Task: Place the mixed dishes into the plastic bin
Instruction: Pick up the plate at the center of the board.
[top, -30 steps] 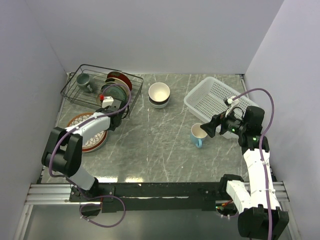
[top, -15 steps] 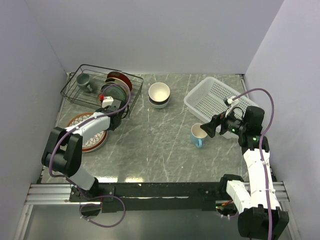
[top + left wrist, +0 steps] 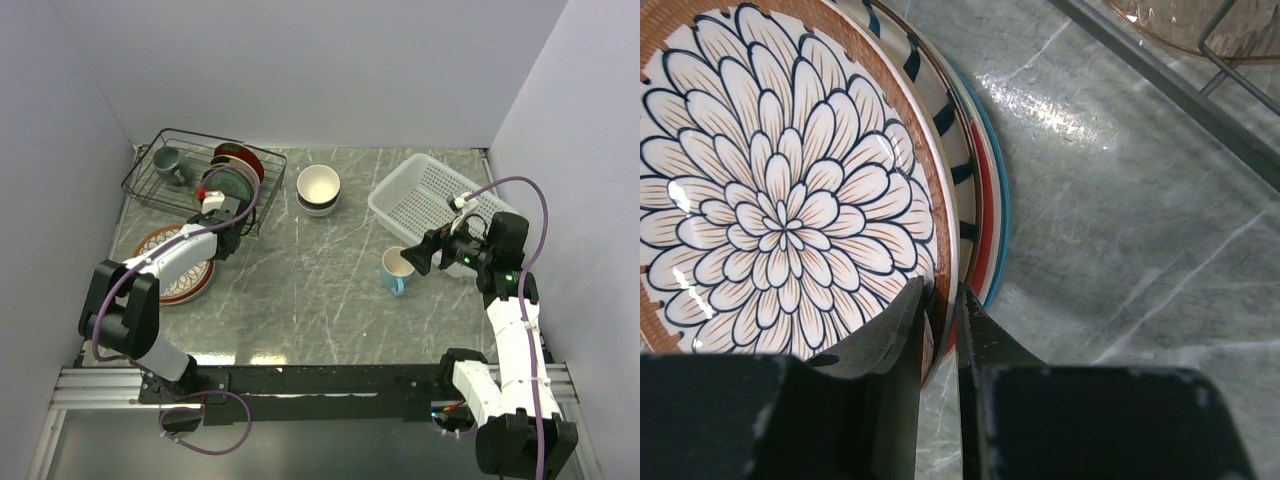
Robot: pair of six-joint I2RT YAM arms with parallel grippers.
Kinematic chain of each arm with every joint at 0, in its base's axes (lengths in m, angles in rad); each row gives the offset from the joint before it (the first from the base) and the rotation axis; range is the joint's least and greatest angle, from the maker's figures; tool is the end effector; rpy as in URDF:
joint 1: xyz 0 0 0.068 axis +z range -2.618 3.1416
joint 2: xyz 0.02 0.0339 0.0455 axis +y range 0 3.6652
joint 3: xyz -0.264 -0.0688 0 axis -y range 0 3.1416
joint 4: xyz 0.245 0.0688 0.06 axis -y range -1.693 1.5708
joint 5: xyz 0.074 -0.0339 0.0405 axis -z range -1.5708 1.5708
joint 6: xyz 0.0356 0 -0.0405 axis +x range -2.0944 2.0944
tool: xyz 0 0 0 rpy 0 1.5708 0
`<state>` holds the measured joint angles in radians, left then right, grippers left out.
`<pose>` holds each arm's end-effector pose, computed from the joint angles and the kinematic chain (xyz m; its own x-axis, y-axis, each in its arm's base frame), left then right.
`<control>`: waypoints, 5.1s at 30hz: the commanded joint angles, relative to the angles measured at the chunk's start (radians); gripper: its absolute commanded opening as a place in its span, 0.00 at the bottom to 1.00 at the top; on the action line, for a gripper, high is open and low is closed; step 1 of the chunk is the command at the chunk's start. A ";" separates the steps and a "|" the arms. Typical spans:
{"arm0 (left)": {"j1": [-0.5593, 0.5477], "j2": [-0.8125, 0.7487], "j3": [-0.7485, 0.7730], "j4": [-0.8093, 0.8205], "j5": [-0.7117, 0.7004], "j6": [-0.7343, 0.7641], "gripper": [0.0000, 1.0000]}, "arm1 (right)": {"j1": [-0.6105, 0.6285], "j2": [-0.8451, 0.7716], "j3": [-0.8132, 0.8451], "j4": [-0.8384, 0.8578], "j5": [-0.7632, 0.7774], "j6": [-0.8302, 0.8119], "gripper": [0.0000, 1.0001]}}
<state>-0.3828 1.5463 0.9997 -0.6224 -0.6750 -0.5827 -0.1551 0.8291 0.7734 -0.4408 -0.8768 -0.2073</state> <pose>0.2809 -0.0891 0.2076 -0.7486 -0.1617 -0.6430 -0.4156 0.8701 0.2650 0.1768 0.0000 0.3083 -0.3435 -0.0795 -0.9358 -0.6536 0.7357 0.1774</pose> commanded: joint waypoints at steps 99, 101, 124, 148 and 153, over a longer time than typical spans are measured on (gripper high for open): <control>-0.030 -0.147 0.198 -0.178 0.049 0.135 0.01 | 0.003 0.027 0.027 -0.012 -0.013 -0.038 1.00; -0.030 -0.167 0.195 -0.174 0.057 0.132 0.01 | 0.003 0.028 0.026 -0.012 -0.020 -0.040 1.00; -0.033 -0.485 0.418 -0.252 0.205 0.214 0.01 | 0.255 0.100 0.075 -0.036 -0.025 -0.104 1.00; -0.784 -0.229 0.591 -0.265 0.141 0.364 0.01 | 0.272 0.269 0.429 -0.113 0.018 0.267 1.00; -0.855 -0.212 0.479 -0.088 0.115 0.466 0.01 | 0.281 0.306 0.412 -0.065 0.022 0.481 1.00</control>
<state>-1.1976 1.3548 1.5192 -0.9386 -0.4400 -0.2646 0.1120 1.1076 1.1652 -0.5537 -0.8715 0.0498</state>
